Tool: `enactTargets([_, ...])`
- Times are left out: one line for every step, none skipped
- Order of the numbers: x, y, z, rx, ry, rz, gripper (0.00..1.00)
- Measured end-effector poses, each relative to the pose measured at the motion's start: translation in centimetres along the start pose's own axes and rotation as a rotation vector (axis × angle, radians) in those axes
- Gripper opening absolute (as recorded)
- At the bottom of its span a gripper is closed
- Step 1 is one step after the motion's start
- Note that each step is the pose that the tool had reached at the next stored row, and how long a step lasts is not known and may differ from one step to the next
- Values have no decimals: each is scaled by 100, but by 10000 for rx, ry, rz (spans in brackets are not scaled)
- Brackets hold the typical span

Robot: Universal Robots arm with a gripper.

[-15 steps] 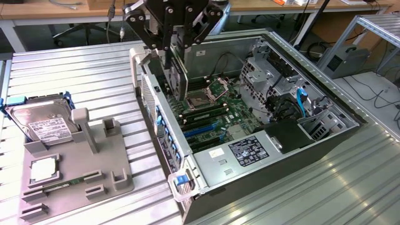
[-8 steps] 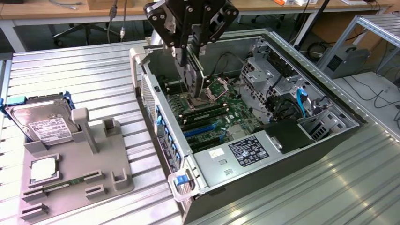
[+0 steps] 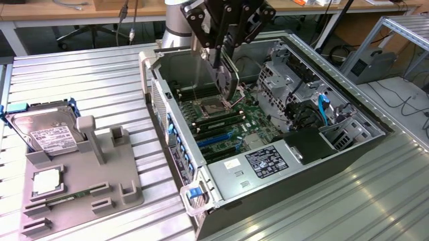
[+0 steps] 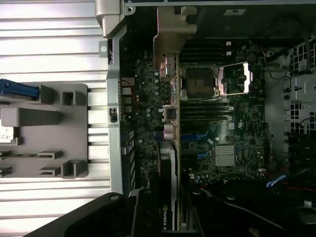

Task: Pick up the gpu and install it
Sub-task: 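Pick up the gpu and move the gpu toward the slot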

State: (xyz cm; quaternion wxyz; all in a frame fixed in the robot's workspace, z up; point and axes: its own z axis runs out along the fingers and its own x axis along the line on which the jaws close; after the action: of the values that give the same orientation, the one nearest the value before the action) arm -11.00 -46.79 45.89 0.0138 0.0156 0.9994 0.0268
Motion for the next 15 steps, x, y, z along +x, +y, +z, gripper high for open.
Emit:
enactTargets([-29, 1, 1, -1, 0, 0, 27])
enactTargets([-59, 2, 2, -1, 0, 1, 27])
enactTargets([-87, 3, 3, -1, -1, 1, 27])
enactTargets([-125, 4, 4, 0, 0, 0, 27])
enactTargets([-159, 5, 5, -1, -1, 0, 27])
enactTargets([-192, 6, 6, -1, 0, 0, 27])
enactTargets([-225, 7, 7, -1, 0, 1, 27])
enactTargets([-261, 8, 8, -1, 0, 1, 27])
enactTargets([-300, 10, 9, -1, 0, 0, 27])
enactTargets([-347, 11, 10, 0, 0, 0, 27])
enactTargets([-397, 13, 12, -1, 0, 1, 27])
enactTargets([-500, 17, 14, 0, 0, 0, 27])
enactTargets([-575, 19, 17, 0, 0, 0, 27])
enactTargets([-637, 21, 18, -1, 0, -1, 27])
enactTargets([-680, 23, 19, 0, 0, -1, 27])
